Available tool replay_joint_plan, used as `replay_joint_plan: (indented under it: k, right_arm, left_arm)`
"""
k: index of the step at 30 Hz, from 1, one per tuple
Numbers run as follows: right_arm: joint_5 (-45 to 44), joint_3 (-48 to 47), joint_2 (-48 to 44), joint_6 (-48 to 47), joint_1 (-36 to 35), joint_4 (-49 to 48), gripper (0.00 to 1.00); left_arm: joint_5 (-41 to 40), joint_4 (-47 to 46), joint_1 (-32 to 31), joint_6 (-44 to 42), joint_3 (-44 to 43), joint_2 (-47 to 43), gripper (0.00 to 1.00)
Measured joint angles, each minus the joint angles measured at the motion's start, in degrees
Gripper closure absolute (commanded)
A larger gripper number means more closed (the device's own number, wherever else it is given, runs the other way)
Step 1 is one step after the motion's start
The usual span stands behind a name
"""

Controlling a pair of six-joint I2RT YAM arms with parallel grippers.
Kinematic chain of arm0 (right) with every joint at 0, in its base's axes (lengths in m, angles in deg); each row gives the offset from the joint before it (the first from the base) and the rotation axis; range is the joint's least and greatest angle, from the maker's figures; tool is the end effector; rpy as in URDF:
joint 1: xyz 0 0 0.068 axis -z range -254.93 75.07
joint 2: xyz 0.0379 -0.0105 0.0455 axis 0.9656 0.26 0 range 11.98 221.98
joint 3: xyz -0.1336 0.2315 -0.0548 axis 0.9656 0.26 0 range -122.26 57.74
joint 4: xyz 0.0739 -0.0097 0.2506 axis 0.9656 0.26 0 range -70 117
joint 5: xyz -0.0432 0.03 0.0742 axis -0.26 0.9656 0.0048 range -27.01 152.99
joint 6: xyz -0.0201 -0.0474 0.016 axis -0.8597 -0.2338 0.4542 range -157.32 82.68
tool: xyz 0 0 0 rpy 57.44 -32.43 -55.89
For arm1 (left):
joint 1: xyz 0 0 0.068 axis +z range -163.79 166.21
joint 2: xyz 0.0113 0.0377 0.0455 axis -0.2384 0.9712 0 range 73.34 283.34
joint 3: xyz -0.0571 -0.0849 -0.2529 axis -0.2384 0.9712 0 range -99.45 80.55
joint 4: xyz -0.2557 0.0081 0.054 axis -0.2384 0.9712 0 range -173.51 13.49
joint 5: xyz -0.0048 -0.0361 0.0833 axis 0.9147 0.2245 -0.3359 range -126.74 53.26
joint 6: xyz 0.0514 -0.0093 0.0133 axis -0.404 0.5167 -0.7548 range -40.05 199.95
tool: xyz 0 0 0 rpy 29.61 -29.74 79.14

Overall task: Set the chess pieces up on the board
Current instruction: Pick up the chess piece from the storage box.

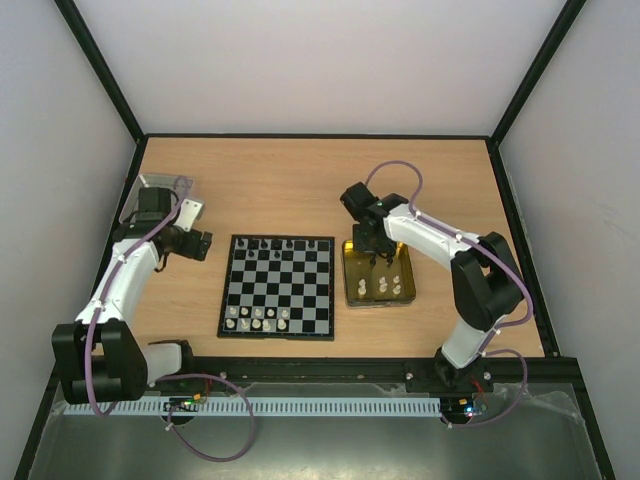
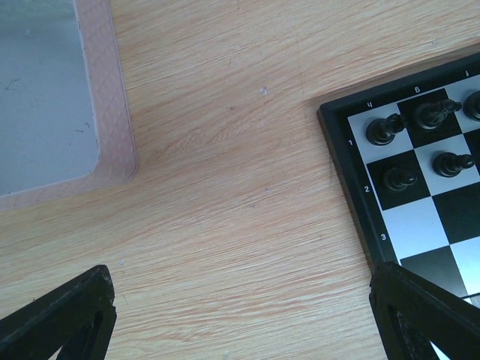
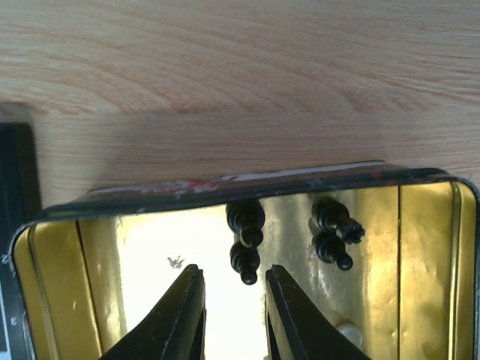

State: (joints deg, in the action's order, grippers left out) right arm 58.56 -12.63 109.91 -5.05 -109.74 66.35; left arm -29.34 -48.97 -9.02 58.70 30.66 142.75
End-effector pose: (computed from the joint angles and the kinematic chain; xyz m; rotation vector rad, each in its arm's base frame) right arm 0.2740 0.1872 0.2097 -0.0479 2.8618 0.1315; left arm 0.2418 0.0156 0.2468 0.4106 2.4694 0.0252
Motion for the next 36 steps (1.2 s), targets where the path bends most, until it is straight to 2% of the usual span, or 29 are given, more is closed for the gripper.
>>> replay_joint_plan:
  k: [18, 36]
  right_arm:
    - [1.9, 4.0, 0.0, -1.1, 3.6, -6.6, 0.79]
    - [3.3, 5.5, 1.0, -1.4, 4.5, -8.9, 0.85]
  left_arm:
    - [-0.2, 0.8, -0.1, 0.1, 0.0, 0.0, 0.07]
    - [-0.6, 1.1, -1.0, 0.7, -1.0, 0.5, 0.07]
